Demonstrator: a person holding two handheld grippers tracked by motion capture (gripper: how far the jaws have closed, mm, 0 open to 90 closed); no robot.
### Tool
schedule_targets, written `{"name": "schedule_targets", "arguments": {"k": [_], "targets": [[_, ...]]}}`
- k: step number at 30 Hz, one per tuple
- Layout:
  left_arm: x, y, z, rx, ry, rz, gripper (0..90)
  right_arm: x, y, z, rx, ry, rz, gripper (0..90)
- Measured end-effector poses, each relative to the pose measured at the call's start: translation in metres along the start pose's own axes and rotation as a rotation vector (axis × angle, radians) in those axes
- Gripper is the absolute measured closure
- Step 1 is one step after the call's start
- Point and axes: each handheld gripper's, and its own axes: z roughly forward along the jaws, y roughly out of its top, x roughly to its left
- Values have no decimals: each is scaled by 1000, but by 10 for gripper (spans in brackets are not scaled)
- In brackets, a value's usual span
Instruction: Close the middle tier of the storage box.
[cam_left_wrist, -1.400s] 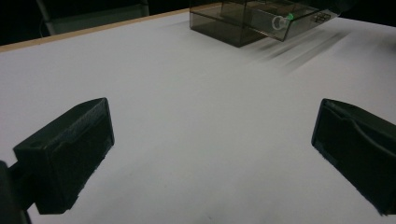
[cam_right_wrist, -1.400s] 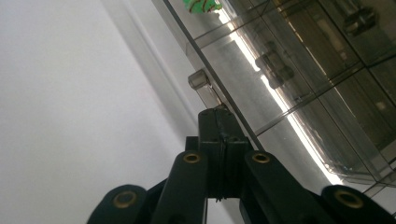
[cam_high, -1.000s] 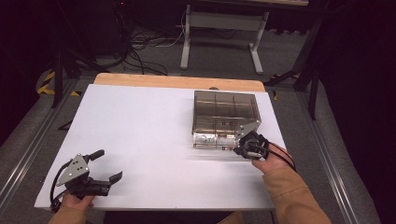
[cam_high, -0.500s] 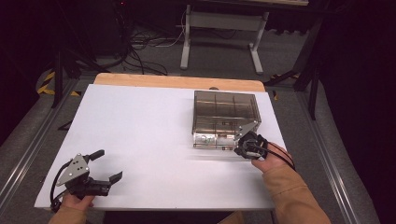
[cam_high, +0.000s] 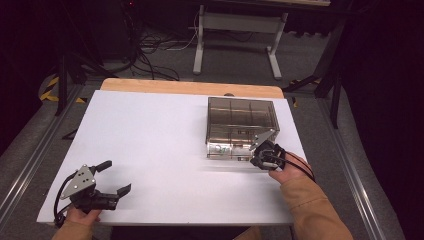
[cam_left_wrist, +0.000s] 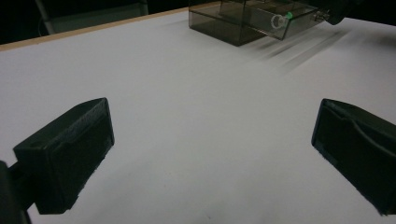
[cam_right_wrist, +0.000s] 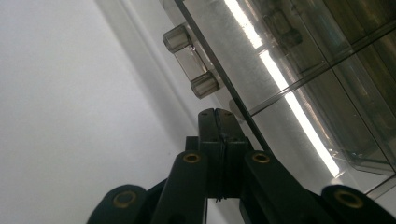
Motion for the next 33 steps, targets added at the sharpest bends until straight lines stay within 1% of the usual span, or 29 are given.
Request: {"name": "schedule_targets", "arguments": {"k": [9, 14, 19, 24, 28, 29, 33], "targets": [[0, 0, 0, 3, 1, -1, 1, 1, 1, 0, -5, -1, 6, 900], [0, 0, 0, 1, -1, 0, 1, 1, 3, 0, -15, -19, 7, 900], [0, 0, 0, 0, 0, -1, 1, 0, 6, 1, -19, -48, 5, 900], [0, 0, 0, 1, 0, -5, 1, -3, 10, 2, -28, -67, 20, 900], [0, 0, 0, 0, 0, -4, 2, -5, 12, 2, -37, -71, 28, 900], [0, 0, 0, -1, -1, -9, 1, -5, 13, 3, -35, -83, 31, 900], [0, 0, 0, -1, 0, -8, 1, -6, 15, 4, -39, -89, 37, 900]]}}
